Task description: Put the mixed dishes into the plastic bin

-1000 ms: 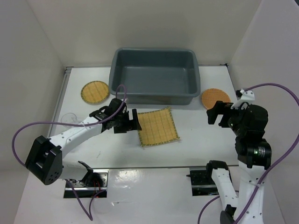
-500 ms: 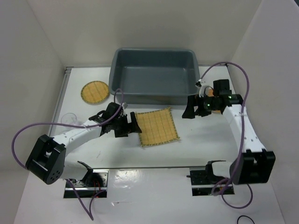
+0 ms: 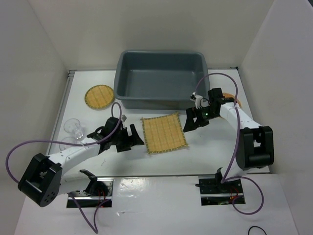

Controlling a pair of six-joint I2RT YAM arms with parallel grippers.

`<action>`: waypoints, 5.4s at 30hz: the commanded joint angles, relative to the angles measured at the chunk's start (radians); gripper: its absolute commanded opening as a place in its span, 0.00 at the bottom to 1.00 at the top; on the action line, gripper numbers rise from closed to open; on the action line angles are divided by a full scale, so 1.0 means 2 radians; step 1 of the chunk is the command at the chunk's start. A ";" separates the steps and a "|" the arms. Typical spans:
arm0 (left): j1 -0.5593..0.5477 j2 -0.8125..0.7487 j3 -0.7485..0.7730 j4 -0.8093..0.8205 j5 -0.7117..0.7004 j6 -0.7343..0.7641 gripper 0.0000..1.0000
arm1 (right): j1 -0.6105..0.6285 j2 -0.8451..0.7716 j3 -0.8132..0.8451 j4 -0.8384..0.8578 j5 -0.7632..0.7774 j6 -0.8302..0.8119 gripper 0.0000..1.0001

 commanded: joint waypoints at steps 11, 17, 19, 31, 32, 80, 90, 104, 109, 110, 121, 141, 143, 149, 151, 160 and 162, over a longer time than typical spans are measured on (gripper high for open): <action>0.013 0.117 0.048 0.061 0.021 -0.031 0.86 | 0.030 0.140 -0.013 0.117 -0.027 0.074 0.98; 0.007 0.207 0.062 0.141 0.088 -0.043 0.81 | 0.058 0.161 -0.024 0.125 -0.054 0.078 0.98; 0.001 0.245 0.073 0.147 0.101 -0.039 0.77 | 0.065 0.171 -0.024 0.114 -0.076 0.060 0.93; -0.023 0.305 0.113 0.165 0.148 -0.034 0.65 | 0.082 0.132 -0.024 0.052 -0.191 -0.036 0.26; -0.028 0.305 0.118 0.165 0.148 -0.034 0.63 | 0.082 0.123 -0.024 0.052 -0.191 -0.041 0.24; 0.081 0.452 0.800 -0.024 0.330 -0.132 0.00 | -0.157 -0.104 0.011 0.049 -0.043 0.029 0.32; 0.095 0.776 1.296 -0.080 0.358 -0.273 0.00 | -0.166 -0.108 -0.003 0.058 -0.048 0.039 0.35; 0.090 0.757 1.296 -0.208 0.344 -0.125 0.00 | -0.171 -0.102 -0.013 0.054 -0.087 0.018 0.46; 0.086 0.721 1.296 -0.300 0.308 -0.034 0.00 | -0.153 -0.092 -0.008 0.045 -0.098 0.008 0.49; 0.086 0.714 1.296 -0.314 0.298 -0.018 0.00 | -0.149 -0.092 -0.008 0.045 -0.098 0.000 0.50; 0.015 0.529 1.112 -0.555 0.092 0.266 0.39 | -0.020 -0.105 0.040 -0.102 -0.007 -0.214 0.80; -0.016 0.005 0.172 -0.161 0.090 -0.008 1.00 | 0.094 0.148 0.098 -0.161 -0.027 -0.240 0.90; -0.028 0.000 0.145 -0.143 0.105 -0.016 1.00 | 0.094 0.179 0.103 -0.161 -0.027 -0.240 0.90; -0.038 0.000 0.073 -0.094 0.106 -0.029 1.00 | 0.098 0.223 0.113 -0.157 -0.014 -0.219 0.90; -0.038 0.009 0.054 -0.069 0.122 -0.040 1.00 | 0.103 0.231 0.113 -0.162 -0.014 -0.224 0.90; -0.071 0.116 0.028 0.026 0.120 -0.053 1.00 | 0.155 0.284 0.134 -0.206 -0.036 -0.261 0.90; -0.071 0.126 0.009 0.065 0.120 -0.074 1.00 | 0.176 0.296 0.134 -0.219 -0.046 -0.277 0.88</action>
